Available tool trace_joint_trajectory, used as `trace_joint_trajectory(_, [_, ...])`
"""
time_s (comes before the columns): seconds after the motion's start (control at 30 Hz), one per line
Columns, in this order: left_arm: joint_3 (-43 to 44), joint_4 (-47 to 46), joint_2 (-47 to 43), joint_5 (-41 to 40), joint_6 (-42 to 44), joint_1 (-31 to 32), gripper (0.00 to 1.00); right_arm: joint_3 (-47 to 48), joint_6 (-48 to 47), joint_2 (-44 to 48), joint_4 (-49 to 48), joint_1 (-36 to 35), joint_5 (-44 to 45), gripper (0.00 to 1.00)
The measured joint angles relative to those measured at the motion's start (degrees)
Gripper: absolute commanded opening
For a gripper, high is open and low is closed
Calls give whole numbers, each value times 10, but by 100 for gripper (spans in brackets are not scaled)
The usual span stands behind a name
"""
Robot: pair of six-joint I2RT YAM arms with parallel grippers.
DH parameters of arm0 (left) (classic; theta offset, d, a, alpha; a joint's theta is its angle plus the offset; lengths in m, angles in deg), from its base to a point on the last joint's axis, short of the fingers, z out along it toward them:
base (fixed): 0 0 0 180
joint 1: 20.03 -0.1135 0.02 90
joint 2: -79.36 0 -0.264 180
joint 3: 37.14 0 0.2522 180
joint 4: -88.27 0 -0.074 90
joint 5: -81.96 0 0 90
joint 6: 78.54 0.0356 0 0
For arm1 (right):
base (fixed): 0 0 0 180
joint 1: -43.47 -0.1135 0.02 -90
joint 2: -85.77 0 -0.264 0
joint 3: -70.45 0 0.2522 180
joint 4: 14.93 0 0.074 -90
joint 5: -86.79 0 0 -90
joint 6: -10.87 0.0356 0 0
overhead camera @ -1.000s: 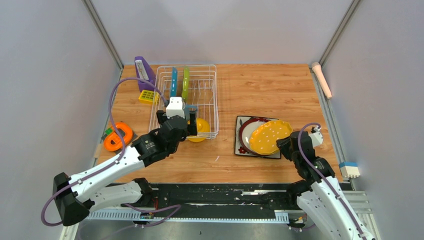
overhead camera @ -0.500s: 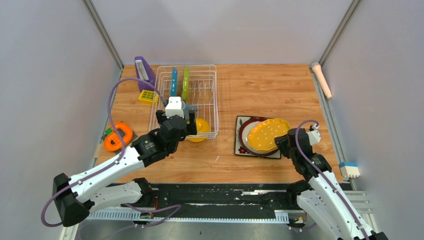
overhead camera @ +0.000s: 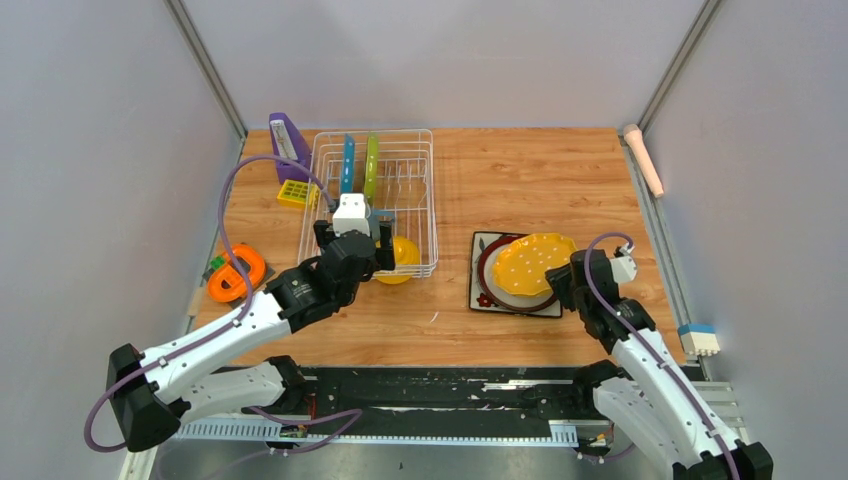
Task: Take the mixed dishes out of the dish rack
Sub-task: Place the plate at the center of the board.
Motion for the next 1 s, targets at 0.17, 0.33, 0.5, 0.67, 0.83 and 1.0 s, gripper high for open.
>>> trace_joint_trajectory(0.17, [-3,-2,0,2,0,-2,100,0,0,-23,-11,6,-8,36])
trace_joint_trajectory(0.33, [-5,-2,1,2,0,-2,100,0,-2,-49,-12,13,-18,41])
trace_joint_trajectory(0.5, [-5,-1,1,3,-1,-2,100,-6,-9,-70,-3,16,-24,53])
trace_joint_trajectory(0.67, [-5,4,1,3,-3,-2,100,-10,-11,-76,-10,16,-33,62])
trace_joint_trajectory(0.83, [-5,12,1,3,-7,-3,100,-10,-13,-75,-18,19,-38,71])
trace_joint_trajectory(1.0, [-5,15,-2,3,-9,-3,100,-10,-22,-68,-27,19,-40,85])
